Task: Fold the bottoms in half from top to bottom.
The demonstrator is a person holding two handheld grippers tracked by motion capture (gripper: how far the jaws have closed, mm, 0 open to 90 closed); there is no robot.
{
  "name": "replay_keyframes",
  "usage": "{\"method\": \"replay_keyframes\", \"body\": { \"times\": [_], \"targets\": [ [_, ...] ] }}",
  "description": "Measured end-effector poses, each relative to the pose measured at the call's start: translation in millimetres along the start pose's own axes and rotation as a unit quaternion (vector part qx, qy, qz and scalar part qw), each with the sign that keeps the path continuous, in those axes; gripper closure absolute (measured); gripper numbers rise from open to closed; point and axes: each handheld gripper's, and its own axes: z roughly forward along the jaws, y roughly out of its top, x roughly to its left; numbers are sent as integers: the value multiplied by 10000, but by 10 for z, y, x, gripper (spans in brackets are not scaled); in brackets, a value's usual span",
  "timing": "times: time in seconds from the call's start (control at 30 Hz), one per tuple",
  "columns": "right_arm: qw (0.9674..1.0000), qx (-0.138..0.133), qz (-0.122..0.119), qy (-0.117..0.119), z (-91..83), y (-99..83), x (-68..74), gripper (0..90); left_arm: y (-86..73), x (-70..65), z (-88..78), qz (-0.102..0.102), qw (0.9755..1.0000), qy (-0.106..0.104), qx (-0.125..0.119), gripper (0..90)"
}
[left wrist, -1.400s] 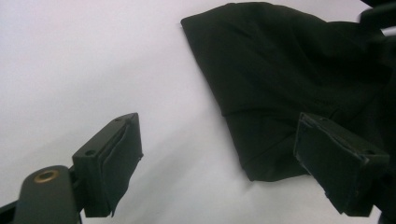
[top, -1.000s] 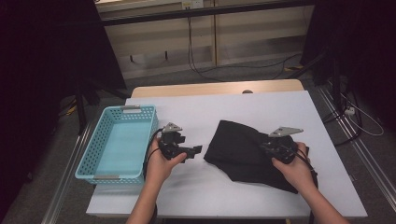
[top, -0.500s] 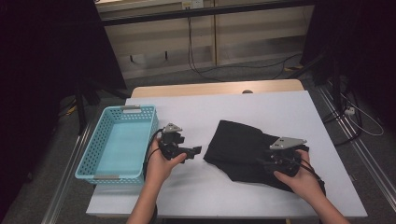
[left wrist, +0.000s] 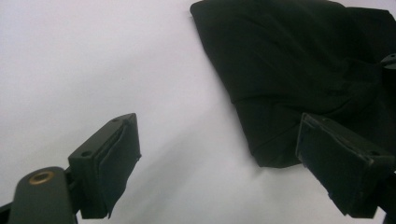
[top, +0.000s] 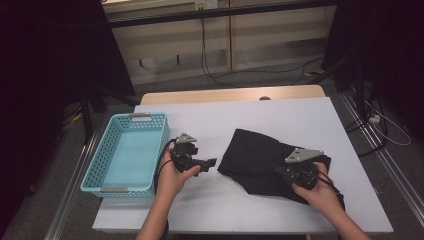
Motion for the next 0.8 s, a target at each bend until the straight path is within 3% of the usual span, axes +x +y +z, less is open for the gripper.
{"method": "replay_keyframes", "body": {
  "times": [0.43, 0.6, 0.8],
  "targets": [
    [9998, -185, -47, -15, -230, 36, -32, 881, -16, 21, 2, -17, 10000, 18, 2, 129],
    [9999, -102, -45, -37, -265, -46, -56, 882, -28, 32, 12, 19, 10000, -1, 93, 128],
    [9998, -129, 119, -68, -348, -160, -142, 882, -28, 0, 42, -1, 10000, 36, 45, 125]
  ]
}}
